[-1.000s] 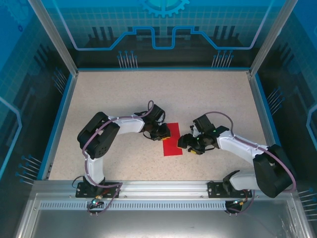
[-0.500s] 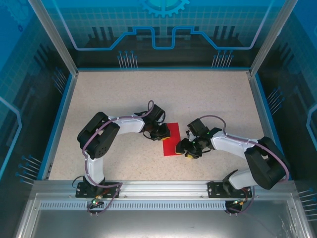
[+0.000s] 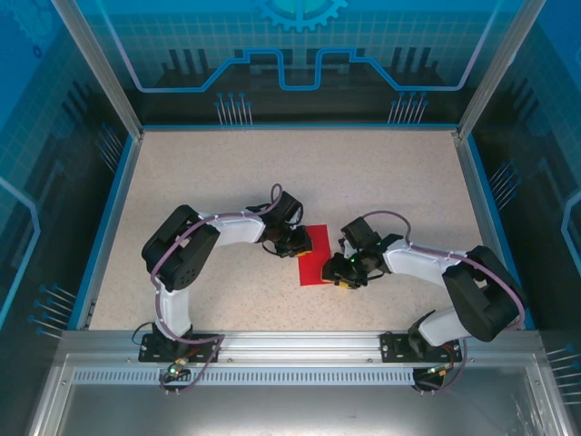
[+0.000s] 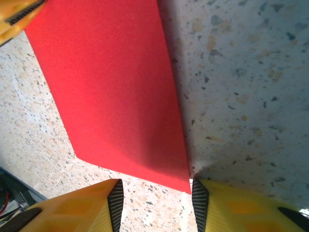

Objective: Fold a paper plane with a square sheet of paper (pick it up from the middle)
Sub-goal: Third fold the triangle at the center of the table.

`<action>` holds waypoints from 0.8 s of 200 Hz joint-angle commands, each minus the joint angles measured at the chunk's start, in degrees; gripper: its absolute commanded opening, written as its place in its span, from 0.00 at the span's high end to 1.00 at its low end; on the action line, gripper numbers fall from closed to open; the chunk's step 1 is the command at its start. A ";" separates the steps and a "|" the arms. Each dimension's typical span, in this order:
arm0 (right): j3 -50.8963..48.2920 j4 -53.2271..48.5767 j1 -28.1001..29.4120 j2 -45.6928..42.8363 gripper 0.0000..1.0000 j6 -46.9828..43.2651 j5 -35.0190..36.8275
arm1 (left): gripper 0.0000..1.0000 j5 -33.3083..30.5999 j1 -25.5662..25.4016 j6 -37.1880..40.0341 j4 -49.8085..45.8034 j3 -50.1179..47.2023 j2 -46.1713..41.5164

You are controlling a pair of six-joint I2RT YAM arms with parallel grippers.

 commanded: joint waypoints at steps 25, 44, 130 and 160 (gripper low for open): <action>0.96 2.18 0.76 1.33 0.59 -0.01 -0.24 | 0.86 -2.52 -0.10 0.31 -3.63 -0.65 1.83; 0.26 4.41 0.76 0.95 0.63 0.71 -1.37 | 0.86 -2.63 -0.05 0.15 -3.65 -0.66 1.82; -2.31 7.04 0.58 -4.74 0.78 6.33 1.60 | 0.87 -2.72 -0.09 0.03 -3.91 -0.74 1.51; -1.96 5.53 0.24 -5.44 0.88 7.02 1.64 | 0.87 -2.34 -0.06 0.07 -3.64 -0.65 1.34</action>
